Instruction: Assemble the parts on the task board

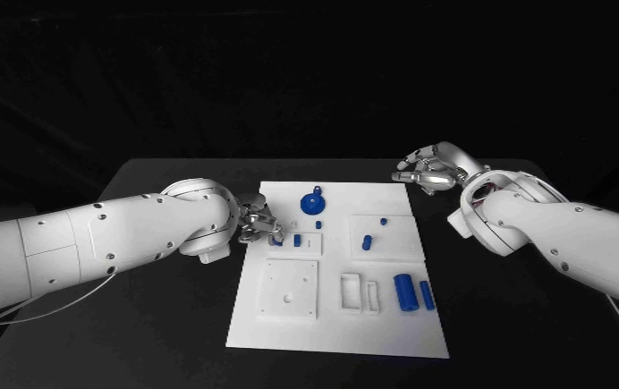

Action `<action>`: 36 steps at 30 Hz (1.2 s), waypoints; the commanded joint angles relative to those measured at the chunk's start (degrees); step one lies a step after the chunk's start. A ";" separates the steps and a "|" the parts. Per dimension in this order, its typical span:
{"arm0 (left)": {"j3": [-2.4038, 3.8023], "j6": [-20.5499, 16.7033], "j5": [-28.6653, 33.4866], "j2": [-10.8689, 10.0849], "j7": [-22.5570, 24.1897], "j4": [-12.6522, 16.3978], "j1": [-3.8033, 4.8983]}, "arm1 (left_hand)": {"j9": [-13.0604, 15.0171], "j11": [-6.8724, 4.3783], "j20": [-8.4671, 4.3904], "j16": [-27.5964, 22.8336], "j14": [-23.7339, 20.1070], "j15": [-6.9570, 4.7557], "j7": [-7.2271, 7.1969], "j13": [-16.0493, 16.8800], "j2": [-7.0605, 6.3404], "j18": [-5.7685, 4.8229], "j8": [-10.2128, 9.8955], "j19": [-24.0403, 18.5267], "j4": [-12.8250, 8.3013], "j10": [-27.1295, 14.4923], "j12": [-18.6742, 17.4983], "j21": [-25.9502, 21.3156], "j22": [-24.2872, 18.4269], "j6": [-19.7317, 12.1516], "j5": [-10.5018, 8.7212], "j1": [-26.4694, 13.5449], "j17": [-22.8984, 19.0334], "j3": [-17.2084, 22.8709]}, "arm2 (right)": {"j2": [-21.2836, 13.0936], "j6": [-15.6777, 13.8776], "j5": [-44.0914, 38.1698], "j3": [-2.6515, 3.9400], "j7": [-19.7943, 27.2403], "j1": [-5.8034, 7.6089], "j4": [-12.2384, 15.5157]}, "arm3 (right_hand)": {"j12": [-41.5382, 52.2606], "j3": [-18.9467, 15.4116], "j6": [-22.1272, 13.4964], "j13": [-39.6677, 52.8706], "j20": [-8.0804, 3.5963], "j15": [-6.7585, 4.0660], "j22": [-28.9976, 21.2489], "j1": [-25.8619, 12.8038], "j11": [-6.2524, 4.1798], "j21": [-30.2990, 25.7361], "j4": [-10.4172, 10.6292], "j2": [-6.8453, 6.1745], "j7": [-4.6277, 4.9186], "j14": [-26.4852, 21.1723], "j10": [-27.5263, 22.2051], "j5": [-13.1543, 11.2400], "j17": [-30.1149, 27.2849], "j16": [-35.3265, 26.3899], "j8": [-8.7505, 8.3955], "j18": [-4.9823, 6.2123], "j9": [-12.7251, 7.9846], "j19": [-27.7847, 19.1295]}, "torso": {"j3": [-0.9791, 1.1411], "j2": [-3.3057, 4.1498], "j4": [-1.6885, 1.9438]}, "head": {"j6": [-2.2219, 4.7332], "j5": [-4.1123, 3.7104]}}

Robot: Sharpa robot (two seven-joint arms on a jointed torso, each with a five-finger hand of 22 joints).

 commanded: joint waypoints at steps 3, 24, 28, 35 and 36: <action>-0.14 2.38 0.17 0.39 -0.49 -0.01 -0.23 | 0.11 -0.82 -6.01 0.26 2.19 -2.50 -3.88 0.06 0.21 0.93 0.34 0.35 -0.79 -0.36 0.24 0.30 0.94 7.68 0.32 -0.75 0.09 3.68 | -0.04 0.21 -0.04 0.03 0.24 -0.01 0.11 | 0.26 -0.21 -0.03 -0.09 -0.06 -0.29 0.89 -0.31 0.33 -0.29 0.18 -0.14 0.34 0.28 -0.15 0.23 -0.07 -0.01 -0.20 2.47 -0.08 0.31 | 0.00 0.01 -0.04 | -0.04 -0.02; -0.14 1.96 0.17 0.51 -0.05 0.17 -0.23 | 0.24 -1.12 -6.03 0.85 2.46 -2.51 -4.20 0.44 0.56 1.09 1.15 0.69 0.42 -0.29 1.25 0.57 0.81 8.39 -2.23 -2.04 0.49 3.28 | 0.02 0.28 -0.04 0.03 0.18 -0.02 0.01 | 0.32 -0.19 -0.03 -0.17 -0.06 -0.29 0.90 -0.30 0.33 -0.31 0.20 -0.10 0.33 0.30 -0.14 0.53 -0.10 0.00 -0.18 2.47 -0.09 0.33 | 0.01 0.00 0.04 | -0.13 0.03; -0.14 1.41 0.17 0.58 0.11 0.25 -0.23 | 0.26 -1.15 -6.04 0.91 2.51 -2.51 -4.23 0.46 0.67 1.12 1.21 0.73 0.50 -0.28 1.32 0.60 0.81 8.46 -2.31 -2.01 0.52 3.32 | 0.02 0.28 -0.04 0.03 0.20 -0.02 0.03 | 0.33 -0.20 -0.03 -0.18 -0.06 -0.29 0.90 -0.31 0.33 -0.31 0.20 -0.10 0.33 0.31 -0.14 0.56 -0.11 0.00 -0.18 2.47 -0.09 0.34 | 0.01 0.00 0.00 | -0.15 0.06; -0.14 0.70 0.17 0.90 0.44 0.10 -0.23 | 0.27 -1.18 -6.06 0.96 2.55 -2.52 -4.26 0.49 0.77 1.14 1.27 0.76 0.54 -0.28 1.39 0.63 0.81 8.52 -2.25 -1.98 0.55 3.36 | -0.01 0.27 -0.05 0.03 0.22 -0.02 0.02 | 0.34 -0.21 -0.03 -0.20 -0.06 -0.29 0.90 -0.32 0.33 -0.31 0.21 -0.10 0.33 0.31 -0.14 0.62 -0.11 0.01 -0.18 2.47 -0.09 0.35 | 0.02 0.00 0.00 | -0.19 -0.07; -0.14 0.68 0.17 0.94 0.45 0.10 -0.23 | 0.27 -1.19 -6.06 0.97 2.56 -2.52 -4.27 0.50 0.81 1.15 1.28 0.77 0.56 -0.29 1.40 0.64 0.81 8.53 -2.24 -1.98 0.56 3.37 | -0.01 0.27 -0.05 0.03 0.22 -0.02 0.03 | 0.34 -0.21 -0.03 -0.20 -0.06 -0.29 0.90 -0.32 0.33 -0.31 0.21 -0.10 0.33 0.31 -0.14 0.63 -0.11 0.01 -0.18 2.47 -0.09 0.35 | 0.03 0.00 0.00 | -0.20 -0.07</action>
